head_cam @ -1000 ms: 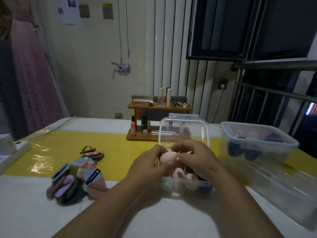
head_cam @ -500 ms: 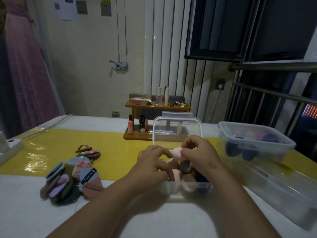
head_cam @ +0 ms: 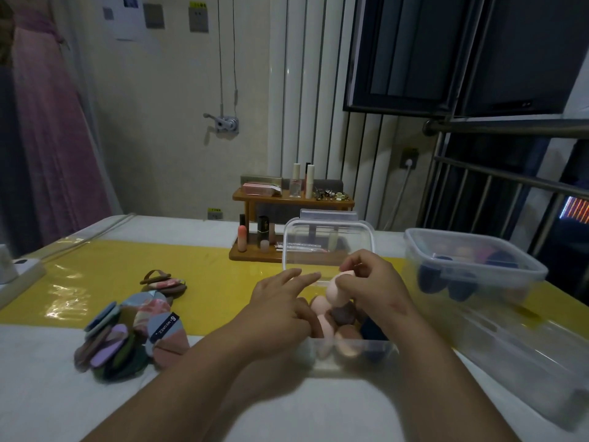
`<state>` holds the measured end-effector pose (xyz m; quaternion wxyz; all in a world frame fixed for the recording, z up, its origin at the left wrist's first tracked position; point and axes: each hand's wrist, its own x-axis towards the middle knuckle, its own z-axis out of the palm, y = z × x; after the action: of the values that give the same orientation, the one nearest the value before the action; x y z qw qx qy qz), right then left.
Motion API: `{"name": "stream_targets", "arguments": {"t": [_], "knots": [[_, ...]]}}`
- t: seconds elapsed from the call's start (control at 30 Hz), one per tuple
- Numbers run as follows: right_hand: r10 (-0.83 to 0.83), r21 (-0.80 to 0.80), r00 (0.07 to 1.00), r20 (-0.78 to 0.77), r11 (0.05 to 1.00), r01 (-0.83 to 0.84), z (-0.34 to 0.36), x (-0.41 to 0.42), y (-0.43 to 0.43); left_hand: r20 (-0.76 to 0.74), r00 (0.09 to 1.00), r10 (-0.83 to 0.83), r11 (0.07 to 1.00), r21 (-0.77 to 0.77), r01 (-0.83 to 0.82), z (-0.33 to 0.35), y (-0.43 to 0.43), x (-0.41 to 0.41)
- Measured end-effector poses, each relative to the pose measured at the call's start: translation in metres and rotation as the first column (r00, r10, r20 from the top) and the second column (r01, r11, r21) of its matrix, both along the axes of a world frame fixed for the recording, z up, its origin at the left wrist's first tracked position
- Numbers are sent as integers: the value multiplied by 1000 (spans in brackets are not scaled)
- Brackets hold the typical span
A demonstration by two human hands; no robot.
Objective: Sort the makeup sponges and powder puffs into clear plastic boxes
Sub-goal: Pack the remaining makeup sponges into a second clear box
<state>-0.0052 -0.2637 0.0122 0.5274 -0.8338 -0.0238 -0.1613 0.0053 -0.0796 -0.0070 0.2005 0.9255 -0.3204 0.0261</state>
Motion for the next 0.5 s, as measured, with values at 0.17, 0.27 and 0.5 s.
{"name": "stream_targets", "arguments": {"t": [0.17, 0.27, 0.5], "knots": [[202, -93, 970, -137, 972, -215, 5, -8, 5, 44, 998, 40, 997, 68, -43, 1, 1, -3], [265, -190, 937, -229, 932, -310, 5, -10, 6, 45, 997, 64, 995, 69, -67, 3, 1, -4], [206, -445, 940, -271, 840, -312, 4, -7, 6, -19, 997, 81, 996, 31, -80, 7, 1, -7]]}}
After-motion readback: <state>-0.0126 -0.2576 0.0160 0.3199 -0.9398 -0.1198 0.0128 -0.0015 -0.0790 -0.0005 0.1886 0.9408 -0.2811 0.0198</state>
